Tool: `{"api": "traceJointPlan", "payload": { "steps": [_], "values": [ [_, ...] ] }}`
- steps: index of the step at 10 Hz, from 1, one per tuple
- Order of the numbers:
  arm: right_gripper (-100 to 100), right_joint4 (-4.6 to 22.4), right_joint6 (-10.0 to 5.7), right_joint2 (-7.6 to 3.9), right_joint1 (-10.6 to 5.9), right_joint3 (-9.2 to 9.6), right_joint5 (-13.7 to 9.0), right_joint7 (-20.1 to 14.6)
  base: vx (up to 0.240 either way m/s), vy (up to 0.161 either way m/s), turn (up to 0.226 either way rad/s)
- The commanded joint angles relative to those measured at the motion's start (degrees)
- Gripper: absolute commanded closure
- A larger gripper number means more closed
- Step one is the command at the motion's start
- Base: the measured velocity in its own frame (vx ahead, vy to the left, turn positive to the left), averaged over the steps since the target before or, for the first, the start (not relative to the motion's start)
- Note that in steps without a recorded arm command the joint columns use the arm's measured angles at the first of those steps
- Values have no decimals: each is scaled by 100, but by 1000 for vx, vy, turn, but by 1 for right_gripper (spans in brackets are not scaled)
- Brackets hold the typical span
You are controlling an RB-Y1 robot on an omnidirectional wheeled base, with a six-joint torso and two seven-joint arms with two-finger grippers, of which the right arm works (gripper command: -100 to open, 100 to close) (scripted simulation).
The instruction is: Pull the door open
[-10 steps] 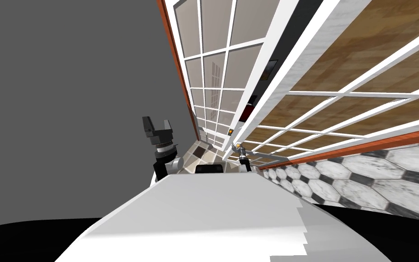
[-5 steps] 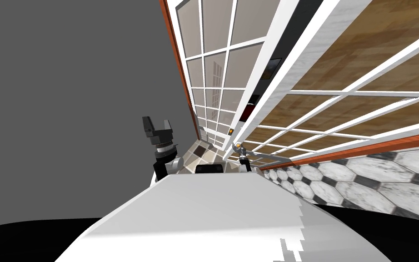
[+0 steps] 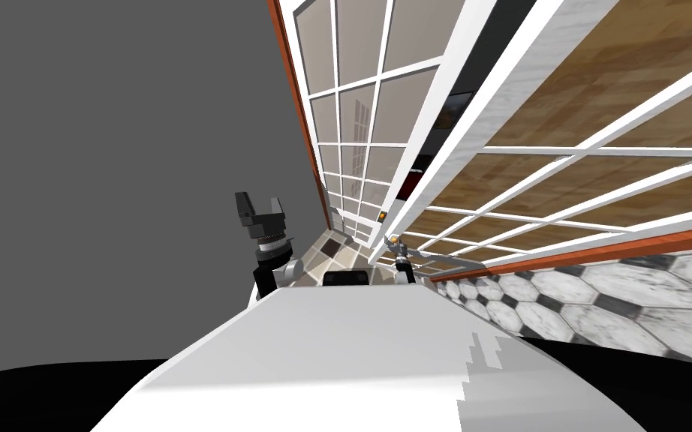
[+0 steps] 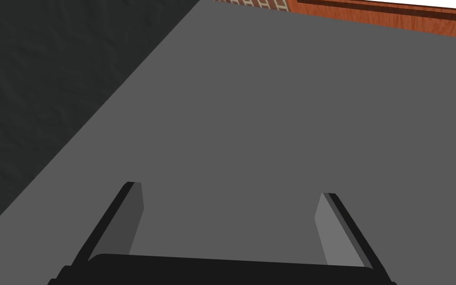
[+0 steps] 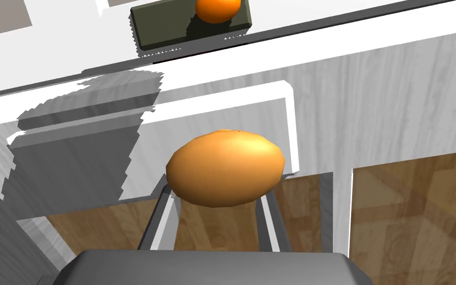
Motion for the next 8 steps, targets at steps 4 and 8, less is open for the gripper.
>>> {"api": "traceJointPlan", "payload": {
  "steps": [4,8],
  "values": [
    [100,-41,-25,18,-36,81,-174,-689,-30,-14,44],
    [100,-65,-11,14,-33,131,-314,-1163,-33,-11,47]
  ]
}}
